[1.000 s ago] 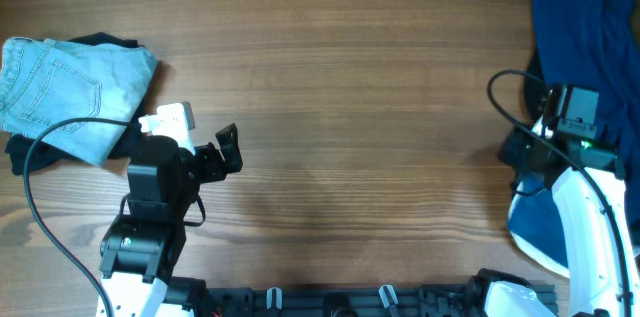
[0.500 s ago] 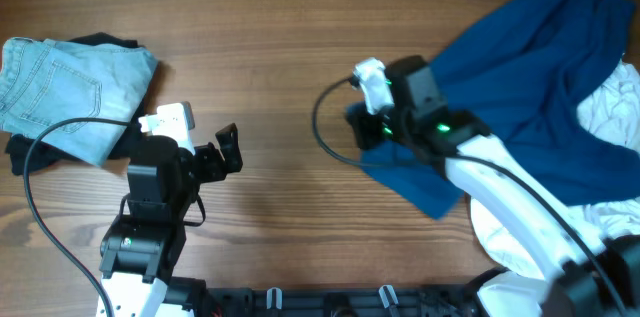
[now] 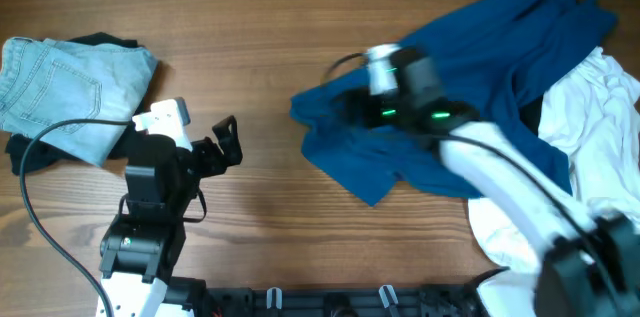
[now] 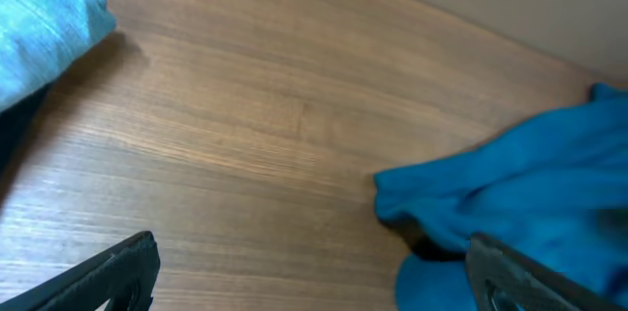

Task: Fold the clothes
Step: 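Drag the teal shirt leftward with the right gripper toward the left gripper, then grasp the shirt's left end with the left gripper and spread it left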

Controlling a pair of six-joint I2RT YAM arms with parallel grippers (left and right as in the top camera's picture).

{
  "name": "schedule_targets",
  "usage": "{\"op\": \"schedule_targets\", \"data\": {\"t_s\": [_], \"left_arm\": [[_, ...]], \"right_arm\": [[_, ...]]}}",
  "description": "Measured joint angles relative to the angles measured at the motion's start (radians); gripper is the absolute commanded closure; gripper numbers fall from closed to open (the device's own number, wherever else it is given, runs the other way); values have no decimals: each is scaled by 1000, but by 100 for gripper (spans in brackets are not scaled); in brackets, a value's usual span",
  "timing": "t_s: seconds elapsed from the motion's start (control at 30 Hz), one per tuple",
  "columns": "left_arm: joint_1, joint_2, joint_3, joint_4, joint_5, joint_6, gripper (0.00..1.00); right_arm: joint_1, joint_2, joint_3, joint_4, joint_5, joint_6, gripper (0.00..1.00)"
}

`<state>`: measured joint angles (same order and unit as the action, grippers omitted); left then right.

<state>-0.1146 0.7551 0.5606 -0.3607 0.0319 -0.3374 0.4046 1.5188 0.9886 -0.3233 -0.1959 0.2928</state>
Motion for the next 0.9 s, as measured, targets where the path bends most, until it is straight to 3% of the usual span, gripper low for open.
{"op": "schedule_targets", "data": {"t_s": [0.1,0.27,0.47,0.57,0.63,0.67,0.7,0.73,0.9], "left_arm": [[0,2,0,28,34,-32,16],[-15,118,3,138,116,-59,16],[-205,493,11,425,181,-126,12],[-314,679,14,608,208,-217,13],[-360,746,14,667,226,-276,25],[-380,782,16,712,229,-306,45],[-398,819,16,730,232,-340,75],[-407,840,16,740,233,-358,96],[-334,844,14,911,177,-387,96]], "right_arm": [[-195,-160,8,-175,57,11,0],[-380,-229,9,-386,83,18,0],[-423,-229,9,-446,85,18,0],[-423,-229,9,-455,85,18,0],[-423,-229,9,-458,86,18,0],[-423,-229,9,-458,86,18,0],[-423,-229,9,-458,86,18,0],[-423,-229,9,-458,86,18,0],[-423,-229,9,-474,86,18,0]]}}
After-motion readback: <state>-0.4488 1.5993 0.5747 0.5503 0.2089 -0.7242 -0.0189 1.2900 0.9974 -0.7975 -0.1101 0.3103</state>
